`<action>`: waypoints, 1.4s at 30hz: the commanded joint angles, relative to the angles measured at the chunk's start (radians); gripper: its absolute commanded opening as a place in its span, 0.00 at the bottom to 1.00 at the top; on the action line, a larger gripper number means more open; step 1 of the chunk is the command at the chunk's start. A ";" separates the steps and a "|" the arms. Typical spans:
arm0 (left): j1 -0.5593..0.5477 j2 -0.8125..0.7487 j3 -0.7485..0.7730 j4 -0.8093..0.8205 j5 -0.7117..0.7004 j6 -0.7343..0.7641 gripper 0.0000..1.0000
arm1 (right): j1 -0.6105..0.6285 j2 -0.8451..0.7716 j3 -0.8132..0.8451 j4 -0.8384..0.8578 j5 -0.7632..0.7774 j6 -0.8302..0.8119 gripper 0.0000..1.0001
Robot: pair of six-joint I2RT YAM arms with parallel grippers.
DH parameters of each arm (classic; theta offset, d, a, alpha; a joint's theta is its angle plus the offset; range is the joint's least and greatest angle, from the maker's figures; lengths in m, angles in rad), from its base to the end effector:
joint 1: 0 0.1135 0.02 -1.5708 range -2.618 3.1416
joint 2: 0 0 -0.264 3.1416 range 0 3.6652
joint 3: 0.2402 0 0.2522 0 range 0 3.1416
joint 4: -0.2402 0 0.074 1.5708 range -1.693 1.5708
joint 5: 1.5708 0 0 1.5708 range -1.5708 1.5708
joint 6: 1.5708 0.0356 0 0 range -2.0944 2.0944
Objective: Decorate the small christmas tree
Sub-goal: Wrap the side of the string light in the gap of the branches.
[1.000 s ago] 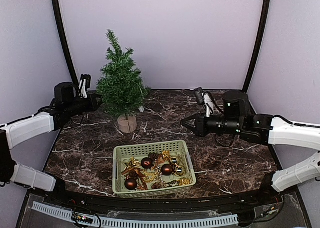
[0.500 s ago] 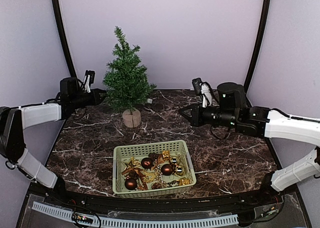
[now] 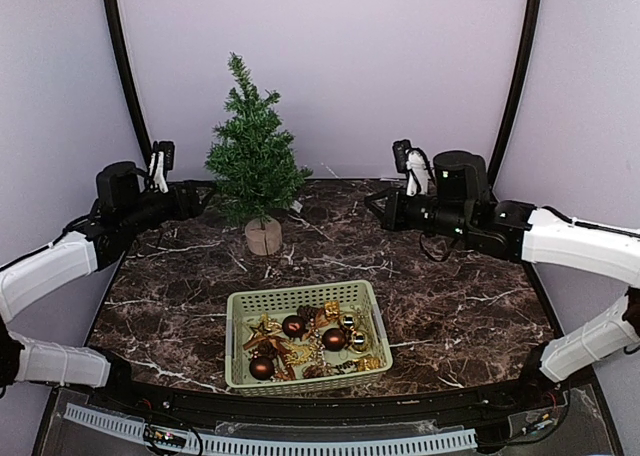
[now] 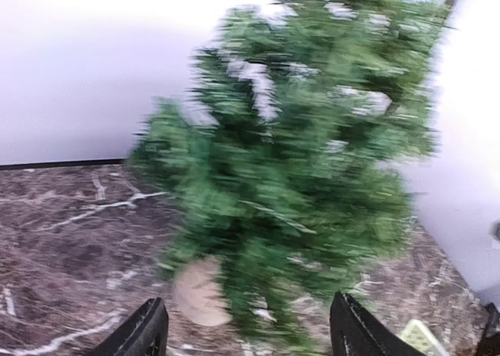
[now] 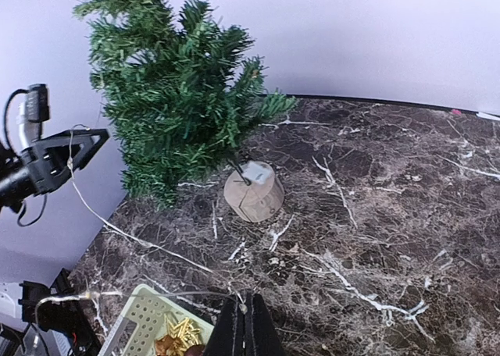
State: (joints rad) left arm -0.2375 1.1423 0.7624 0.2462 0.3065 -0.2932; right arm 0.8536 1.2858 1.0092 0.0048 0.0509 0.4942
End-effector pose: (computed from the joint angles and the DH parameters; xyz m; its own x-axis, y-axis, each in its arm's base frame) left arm 0.2570 -0.0733 0.3041 -0.2729 -0.2174 -0.9372 0.4555 0.8288 -0.3249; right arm 0.2007 0.2274 0.3283 -0.4971 0.1508 -0.8545 -0.5506 0.7064 0.4449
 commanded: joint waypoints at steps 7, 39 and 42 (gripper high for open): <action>-0.212 -0.088 -0.135 -0.019 -0.171 -0.263 0.82 | -0.061 0.088 0.048 0.090 -0.069 0.037 0.00; -0.168 -0.079 -0.079 -0.107 -0.182 -0.223 0.00 | 0.044 -0.047 0.035 -0.113 -0.310 -0.142 0.00; -0.090 -0.085 -0.101 -0.089 -0.096 -0.217 0.00 | 0.065 -0.058 0.030 -0.110 -0.324 -0.136 0.00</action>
State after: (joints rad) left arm -0.4141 1.0897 0.6720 0.1566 0.1158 -0.5392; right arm 0.8917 1.2587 1.0210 -0.0891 -0.2131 0.3832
